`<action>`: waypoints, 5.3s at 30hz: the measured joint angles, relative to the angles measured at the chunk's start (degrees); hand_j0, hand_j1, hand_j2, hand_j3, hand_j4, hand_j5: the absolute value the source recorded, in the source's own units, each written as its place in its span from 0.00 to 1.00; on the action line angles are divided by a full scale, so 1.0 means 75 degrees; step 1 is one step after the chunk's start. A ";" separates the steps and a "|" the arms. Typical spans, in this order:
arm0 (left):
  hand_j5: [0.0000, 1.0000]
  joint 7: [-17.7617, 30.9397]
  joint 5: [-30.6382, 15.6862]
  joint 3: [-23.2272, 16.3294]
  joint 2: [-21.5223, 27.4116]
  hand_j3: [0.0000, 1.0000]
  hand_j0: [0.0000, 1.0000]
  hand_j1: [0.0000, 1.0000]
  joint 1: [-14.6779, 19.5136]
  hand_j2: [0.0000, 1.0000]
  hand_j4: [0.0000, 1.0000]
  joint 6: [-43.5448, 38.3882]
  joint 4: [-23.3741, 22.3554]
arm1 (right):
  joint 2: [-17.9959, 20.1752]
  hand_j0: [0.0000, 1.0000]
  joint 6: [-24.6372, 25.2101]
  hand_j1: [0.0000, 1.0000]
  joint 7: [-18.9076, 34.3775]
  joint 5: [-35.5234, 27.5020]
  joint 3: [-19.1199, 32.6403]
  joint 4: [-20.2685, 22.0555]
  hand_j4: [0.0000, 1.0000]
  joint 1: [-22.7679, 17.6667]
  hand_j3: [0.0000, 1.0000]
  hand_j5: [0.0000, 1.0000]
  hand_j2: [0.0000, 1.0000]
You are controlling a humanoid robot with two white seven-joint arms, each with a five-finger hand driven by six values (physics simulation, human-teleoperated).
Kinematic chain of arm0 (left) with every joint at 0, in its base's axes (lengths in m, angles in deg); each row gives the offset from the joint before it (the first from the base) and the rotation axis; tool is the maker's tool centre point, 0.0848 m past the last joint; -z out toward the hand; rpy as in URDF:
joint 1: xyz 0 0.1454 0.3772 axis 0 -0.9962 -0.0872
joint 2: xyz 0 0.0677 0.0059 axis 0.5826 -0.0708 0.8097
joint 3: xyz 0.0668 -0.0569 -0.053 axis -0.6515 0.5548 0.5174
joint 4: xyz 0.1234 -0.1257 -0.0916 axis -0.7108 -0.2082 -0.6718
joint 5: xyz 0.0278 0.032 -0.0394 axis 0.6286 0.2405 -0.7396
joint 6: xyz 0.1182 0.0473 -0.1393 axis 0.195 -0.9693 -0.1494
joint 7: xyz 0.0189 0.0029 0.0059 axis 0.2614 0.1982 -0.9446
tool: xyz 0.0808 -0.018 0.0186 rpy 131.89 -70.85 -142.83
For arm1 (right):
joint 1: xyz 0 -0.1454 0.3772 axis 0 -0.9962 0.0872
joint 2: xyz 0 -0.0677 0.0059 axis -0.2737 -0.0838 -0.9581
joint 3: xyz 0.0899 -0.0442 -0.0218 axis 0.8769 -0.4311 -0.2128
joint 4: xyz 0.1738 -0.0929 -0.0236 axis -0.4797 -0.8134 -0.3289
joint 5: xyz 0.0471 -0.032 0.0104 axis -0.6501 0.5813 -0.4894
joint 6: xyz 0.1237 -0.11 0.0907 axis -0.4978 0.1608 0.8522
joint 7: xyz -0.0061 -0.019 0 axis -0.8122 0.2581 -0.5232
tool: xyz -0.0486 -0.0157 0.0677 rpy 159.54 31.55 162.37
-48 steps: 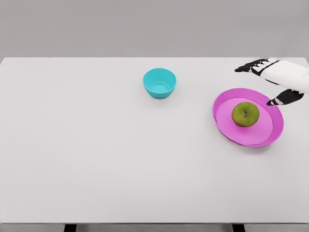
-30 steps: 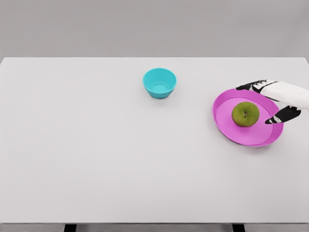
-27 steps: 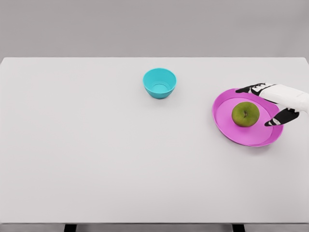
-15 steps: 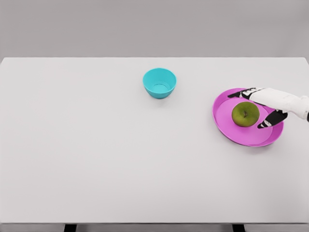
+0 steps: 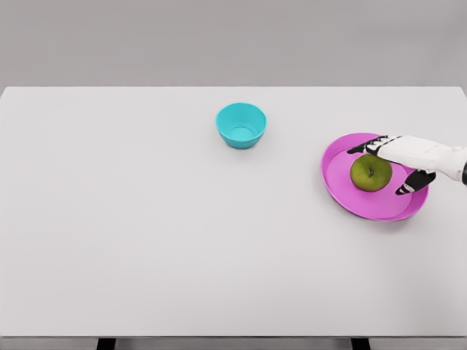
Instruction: Put the apple from the pink plate into the blue bowl with your right arm
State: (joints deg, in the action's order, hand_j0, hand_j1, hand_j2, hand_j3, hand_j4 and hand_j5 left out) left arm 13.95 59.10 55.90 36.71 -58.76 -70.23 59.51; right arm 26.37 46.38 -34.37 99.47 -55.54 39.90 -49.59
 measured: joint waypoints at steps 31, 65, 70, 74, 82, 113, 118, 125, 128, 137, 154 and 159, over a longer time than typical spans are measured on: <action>1.00 0.0000 -0.0001 -0.0001 0.0000 1.00 1.00 1.00 0.0000 1.00 1.00 0.0000 0.0000 | -0.0402 1.00 -0.0108 1.00 0.0000 0.0234 -0.0351 -0.0392 1.00 0.0305 1.00 1.00 1.00; 1.00 0.0000 0.0003 -0.0001 0.0000 1.00 1.00 1.00 0.0000 1.00 1.00 0.0000 0.0000 | -0.1269 0.43 -0.0760 0.43 0.0000 0.0218 0.0077 -0.0890 0.43 0.1242 0.43 0.43 0.43; 1.00 0.0000 0.0001 0.0001 0.0000 1.00 1.00 1.00 0.0000 1.00 1.00 0.0000 0.0000 | -0.1731 0.43 -0.0529 0.43 0.0001 0.0282 -0.0221 -0.0953 0.43 0.1969 0.43 0.43 0.43; 1.00 0.0000 0.0003 -0.0001 0.0000 1.00 1.00 1.00 0.0000 1.00 1.00 0.0001 0.0000 | -0.2228 0.43 -0.0374 0.43 0.0003 0.0515 -0.0436 -0.1145 0.43 0.2332 0.43 0.43 0.43; 1.00 0.0000 0.0004 0.0000 0.0000 1.00 1.00 1.00 0.0000 1.00 1.00 0.0000 0.0000 | -0.3243 0.43 -0.0152 0.43 0.0005 0.0924 -0.1005 -0.1829 0.43 0.3304 0.43 0.43 0.43; 1.00 0.0000 0.0001 -0.0001 0.0000 1.00 1.00 1.00 0.0000 1.00 1.00 0.0000 0.0000 | -0.5820 0.44 -0.0578 0.44 0.0004 0.2415 -0.1339 -0.5272 0.44 0.4781 0.44 0.44 0.44; 1.00 0.0000 0.0003 -0.0002 0.0000 1.00 1.00 1.00 0.0000 1.00 1.00 0.0000 0.0001 | -0.5833 0.70 -0.0727 0.70 0.0003 0.2464 -0.1264 -0.5344 0.70 0.4734 0.70 0.70 0.70; 1.00 0.0000 0.0003 0.0001 0.0000 1.00 1.00 1.00 0.0000 1.00 1.00 0.0000 0.0001 | -0.5803 0.95 -0.0695 0.95 0.0001 0.2479 -0.1247 -0.5193 0.95 0.4676 0.95 0.95 0.95; 1.00 0.0000 0.0002 0.0000 0.0000 1.00 1.00 1.00 0.0000 1.00 1.00 0.0001 0.0001 | -0.5682 1.00 -0.0685 1.00 0.0001 0.2475 -0.1238 -0.4999 1.00 0.4582 1.00 1.00 1.00; 1.00 0.0000 0.0005 -0.0002 0.0000 1.00 1.00 1.00 0.0000 1.00 1.00 0.0000 0.0001 | -0.4595 1.00 -0.0418 1.00 0.0006 0.2134 -0.0696 -0.2699 1.00 0.2872 1.00 1.00 1.00; 1.00 -0.0001 0.0046 -0.0020 0.0001 1.00 1.00 1.00 0.0234 1.00 1.00 0.0048 -0.0184 | -0.0227 1.00 0.0141 1.00 0.0001 -0.1025 -0.0297 0.1660 1.00 0.1535 1.00 1.00 1.00; 1.00 -0.0001 0.0070 -0.0048 0.0001 1.00 1.00 1.00 0.0188 1.00 1.00 0.0040 -0.0377 | -0.0165 1.00 0.0072 1.00 0.0004 -0.1026 -0.0026 0.1642 1.00 0.0564 1.00 1.00 1.00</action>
State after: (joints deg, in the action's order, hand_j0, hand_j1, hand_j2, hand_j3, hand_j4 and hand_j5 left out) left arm 13.95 59.62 55.54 36.72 -57.35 -69.93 56.68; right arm 25.13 46.93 -34.34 91.78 -55.73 52.21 -45.36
